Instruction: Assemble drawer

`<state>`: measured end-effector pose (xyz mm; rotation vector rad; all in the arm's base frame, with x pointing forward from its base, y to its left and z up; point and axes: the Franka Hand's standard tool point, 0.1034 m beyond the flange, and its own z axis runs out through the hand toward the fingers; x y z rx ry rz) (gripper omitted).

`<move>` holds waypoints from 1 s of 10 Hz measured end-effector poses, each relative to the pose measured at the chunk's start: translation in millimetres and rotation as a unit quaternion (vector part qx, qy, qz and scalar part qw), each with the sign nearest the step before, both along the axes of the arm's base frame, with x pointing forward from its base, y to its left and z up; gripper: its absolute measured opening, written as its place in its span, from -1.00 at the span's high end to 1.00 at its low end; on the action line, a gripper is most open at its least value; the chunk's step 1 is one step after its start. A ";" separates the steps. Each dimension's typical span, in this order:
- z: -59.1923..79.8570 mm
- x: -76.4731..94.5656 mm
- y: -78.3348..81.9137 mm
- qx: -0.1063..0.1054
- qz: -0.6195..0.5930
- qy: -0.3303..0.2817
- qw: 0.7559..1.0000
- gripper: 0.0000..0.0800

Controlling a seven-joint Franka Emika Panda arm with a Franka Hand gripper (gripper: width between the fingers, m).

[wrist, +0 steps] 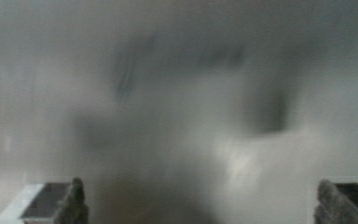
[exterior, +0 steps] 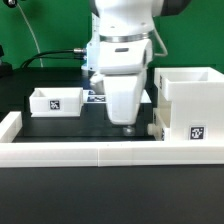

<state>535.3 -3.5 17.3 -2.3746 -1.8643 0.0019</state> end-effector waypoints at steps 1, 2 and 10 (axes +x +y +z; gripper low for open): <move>3.2 -13.5 -18.5 -0.004 -0.005 0.005 1.000 -0.62; 15.0 -23.6 -32.8 -0.008 -0.012 0.003 1.000 -0.62; 41.7 -120.1 -108.1 -0.027 -0.084 -0.006 0.996 -0.62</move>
Offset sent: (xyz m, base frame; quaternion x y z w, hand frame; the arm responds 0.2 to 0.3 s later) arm -0.0651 -0.0428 0.0296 -0.0177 0.0051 0.0194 0.9996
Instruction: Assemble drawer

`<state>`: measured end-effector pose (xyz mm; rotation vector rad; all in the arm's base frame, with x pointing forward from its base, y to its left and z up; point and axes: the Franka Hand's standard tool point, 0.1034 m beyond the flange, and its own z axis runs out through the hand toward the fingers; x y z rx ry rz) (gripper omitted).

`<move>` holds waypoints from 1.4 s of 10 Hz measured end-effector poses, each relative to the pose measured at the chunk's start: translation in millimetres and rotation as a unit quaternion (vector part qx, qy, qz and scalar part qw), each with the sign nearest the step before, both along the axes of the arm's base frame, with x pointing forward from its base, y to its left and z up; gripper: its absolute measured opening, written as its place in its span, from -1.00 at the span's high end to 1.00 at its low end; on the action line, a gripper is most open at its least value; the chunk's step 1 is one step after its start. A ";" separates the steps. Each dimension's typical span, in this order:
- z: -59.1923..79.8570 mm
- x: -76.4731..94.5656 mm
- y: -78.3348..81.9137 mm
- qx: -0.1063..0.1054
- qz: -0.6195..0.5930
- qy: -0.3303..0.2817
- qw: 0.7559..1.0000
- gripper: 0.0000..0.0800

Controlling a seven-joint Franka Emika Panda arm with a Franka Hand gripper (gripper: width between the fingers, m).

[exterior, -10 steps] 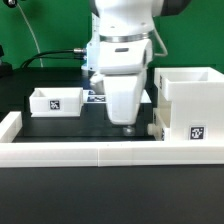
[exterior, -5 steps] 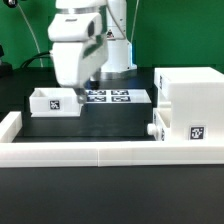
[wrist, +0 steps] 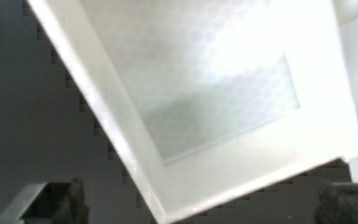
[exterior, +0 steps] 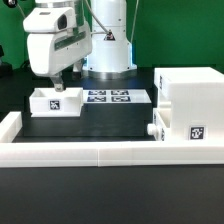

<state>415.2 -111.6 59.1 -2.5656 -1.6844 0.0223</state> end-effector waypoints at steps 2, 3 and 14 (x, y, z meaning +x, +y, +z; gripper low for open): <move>-0.2 -0.2 -0.1 -0.003 -0.082 0.004 0.997 -0.62; -0.4 -0.1 -0.8 -0.004 -0.107 0.005 0.994 -0.62; -21.0 -12.4 -2.0 -0.006 -0.540 -0.039 0.841 -0.62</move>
Offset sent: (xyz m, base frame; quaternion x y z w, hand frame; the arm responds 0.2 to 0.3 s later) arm 0.0004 -0.0344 -0.0036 -0.0720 -0.0028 0.3178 0.9454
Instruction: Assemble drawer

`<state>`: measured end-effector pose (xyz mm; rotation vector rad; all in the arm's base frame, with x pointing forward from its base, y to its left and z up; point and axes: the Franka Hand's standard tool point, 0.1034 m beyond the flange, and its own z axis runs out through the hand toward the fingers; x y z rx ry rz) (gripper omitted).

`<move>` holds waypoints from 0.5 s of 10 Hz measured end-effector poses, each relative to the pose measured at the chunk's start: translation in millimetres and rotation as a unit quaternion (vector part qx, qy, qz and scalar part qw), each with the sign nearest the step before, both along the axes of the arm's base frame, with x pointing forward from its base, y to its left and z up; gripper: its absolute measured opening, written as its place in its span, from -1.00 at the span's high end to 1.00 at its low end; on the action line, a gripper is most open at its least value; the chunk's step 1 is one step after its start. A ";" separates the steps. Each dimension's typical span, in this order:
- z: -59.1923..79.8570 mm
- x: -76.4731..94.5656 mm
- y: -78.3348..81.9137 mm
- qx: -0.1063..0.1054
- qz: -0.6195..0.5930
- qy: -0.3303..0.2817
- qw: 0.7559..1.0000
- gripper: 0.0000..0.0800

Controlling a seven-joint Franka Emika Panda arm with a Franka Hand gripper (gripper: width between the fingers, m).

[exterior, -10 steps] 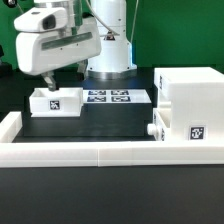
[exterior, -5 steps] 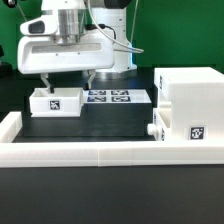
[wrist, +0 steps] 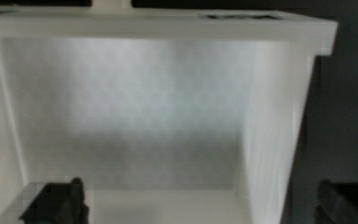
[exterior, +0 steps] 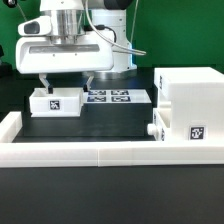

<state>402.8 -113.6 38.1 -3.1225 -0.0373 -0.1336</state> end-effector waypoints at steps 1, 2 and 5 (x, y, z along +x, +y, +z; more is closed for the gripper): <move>-3.2 -1.3 3.3 0.000 0.003 -0.001 1.000 -0.62; -8.4 -3.8 7.6 0.000 0.007 -0.001 1.000 -0.62; -27.5 -11.5 17.0 -0.004 0.057 -0.002 0.998 -0.62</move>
Offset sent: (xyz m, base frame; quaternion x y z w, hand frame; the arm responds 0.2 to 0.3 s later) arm -0.0066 0.0240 -0.0214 0.0068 0.0171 -0.0739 0.9971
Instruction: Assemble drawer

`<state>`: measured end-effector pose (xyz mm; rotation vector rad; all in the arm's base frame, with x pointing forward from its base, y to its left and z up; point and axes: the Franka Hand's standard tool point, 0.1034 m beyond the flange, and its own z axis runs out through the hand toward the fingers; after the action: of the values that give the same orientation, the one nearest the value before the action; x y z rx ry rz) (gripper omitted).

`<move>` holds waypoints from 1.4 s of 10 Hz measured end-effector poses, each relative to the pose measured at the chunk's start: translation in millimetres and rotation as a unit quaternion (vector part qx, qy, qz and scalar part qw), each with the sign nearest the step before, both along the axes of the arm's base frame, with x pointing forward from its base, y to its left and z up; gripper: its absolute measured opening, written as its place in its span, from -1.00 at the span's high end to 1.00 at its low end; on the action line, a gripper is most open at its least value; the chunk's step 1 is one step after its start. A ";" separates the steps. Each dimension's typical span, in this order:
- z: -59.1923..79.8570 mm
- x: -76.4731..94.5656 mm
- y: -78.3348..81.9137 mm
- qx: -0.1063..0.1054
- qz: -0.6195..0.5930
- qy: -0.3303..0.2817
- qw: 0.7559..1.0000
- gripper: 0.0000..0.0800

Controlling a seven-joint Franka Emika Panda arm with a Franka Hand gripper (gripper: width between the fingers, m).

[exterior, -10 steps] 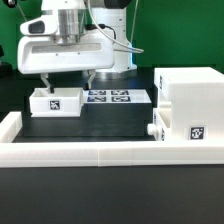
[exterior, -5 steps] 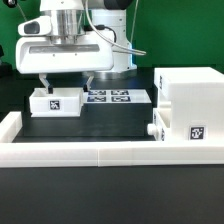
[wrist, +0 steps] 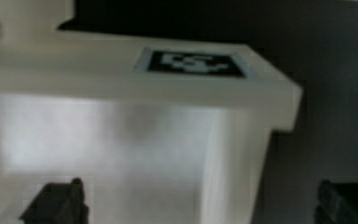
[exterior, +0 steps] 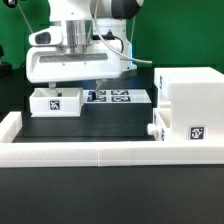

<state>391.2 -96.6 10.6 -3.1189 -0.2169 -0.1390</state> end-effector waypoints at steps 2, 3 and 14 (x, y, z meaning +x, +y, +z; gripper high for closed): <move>-4.9 -8.3 1.6 -0.006 0.003 -0.008 1.000 -0.62; -5.5 -10.4 3.3 -0.007 0.001 -0.009 1.000 -0.62; -5.5 -10.4 3.3 -0.007 0.002 -0.009 1.000 0.90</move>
Offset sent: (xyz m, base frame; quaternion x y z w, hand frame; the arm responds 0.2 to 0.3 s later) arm -0.0073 0.0042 -0.0117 -0.0211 0.0130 0.0336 0.9991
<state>380.9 -93.3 5.1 -3.1329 -0.2253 -0.1664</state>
